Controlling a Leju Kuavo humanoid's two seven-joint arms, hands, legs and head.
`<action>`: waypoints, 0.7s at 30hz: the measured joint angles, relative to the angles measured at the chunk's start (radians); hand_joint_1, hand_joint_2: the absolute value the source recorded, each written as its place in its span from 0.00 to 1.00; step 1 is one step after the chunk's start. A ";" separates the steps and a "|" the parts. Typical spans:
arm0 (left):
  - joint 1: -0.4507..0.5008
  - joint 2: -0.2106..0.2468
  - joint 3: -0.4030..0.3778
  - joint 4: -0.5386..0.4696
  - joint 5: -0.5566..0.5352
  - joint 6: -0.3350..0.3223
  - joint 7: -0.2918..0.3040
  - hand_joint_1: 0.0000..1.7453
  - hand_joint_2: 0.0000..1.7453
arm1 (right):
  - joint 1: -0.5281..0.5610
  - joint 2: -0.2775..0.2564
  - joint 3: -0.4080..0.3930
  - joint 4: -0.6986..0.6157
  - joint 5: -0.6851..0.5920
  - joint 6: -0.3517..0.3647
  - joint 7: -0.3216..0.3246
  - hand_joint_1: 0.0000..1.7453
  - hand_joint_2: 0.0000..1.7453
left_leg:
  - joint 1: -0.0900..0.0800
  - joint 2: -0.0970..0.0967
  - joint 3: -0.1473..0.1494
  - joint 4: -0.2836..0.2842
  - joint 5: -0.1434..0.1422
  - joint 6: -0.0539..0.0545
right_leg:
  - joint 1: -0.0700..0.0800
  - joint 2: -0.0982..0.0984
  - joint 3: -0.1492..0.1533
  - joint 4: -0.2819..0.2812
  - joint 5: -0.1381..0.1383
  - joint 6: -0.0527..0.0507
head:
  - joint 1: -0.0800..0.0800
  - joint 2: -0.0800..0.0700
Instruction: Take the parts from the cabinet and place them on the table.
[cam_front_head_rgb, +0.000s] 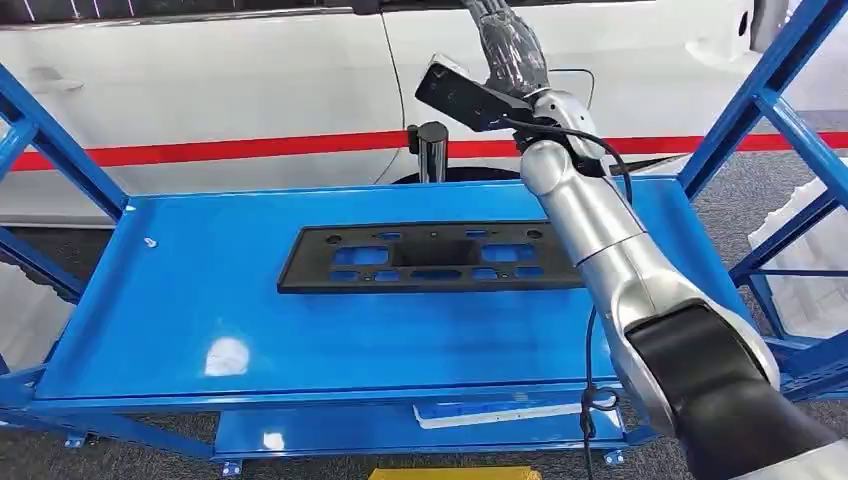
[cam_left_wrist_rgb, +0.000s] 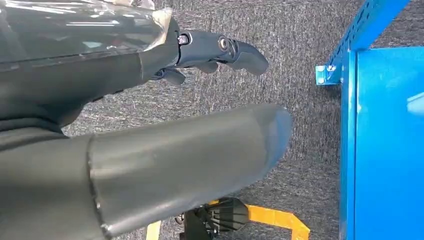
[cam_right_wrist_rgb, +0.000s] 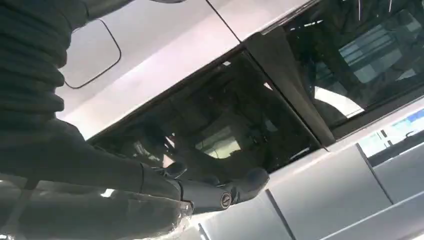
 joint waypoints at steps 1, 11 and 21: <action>0.000 -0.001 0.000 0.000 -0.001 0.001 0.000 0.00 0.00 | 0.001 -0.002 0.001 -0.005 0.003 0.002 0.000 0.00 1.00 | 0.000 0.000 0.000 0.000 0.000 -0.004 | 0.000 0.000 0.000 0.000 0.000 0.000 | 0.000 0.000; 0.000 -0.011 0.000 0.000 -0.034 0.014 0.009 0.00 0.00 | 0.115 -0.127 0.026 -0.284 0.017 0.102 0.066 0.00 1.00 | -0.007 -0.002 -0.004 0.005 -0.001 -0.004 | -0.005 -0.005 0.001 0.000 0.000 0.001 | 0.000 0.000; 0.017 -0.013 0.003 0.000 -0.053 0.014 0.001 0.00 0.00 | 0.351 -0.333 0.058 -0.716 0.093 0.120 0.116 0.00 1.00 | -0.008 -0.005 -0.006 0.009 -0.006 0.002 | -0.006 -0.008 0.001 -0.001 -0.003 0.005 | 0.001 0.000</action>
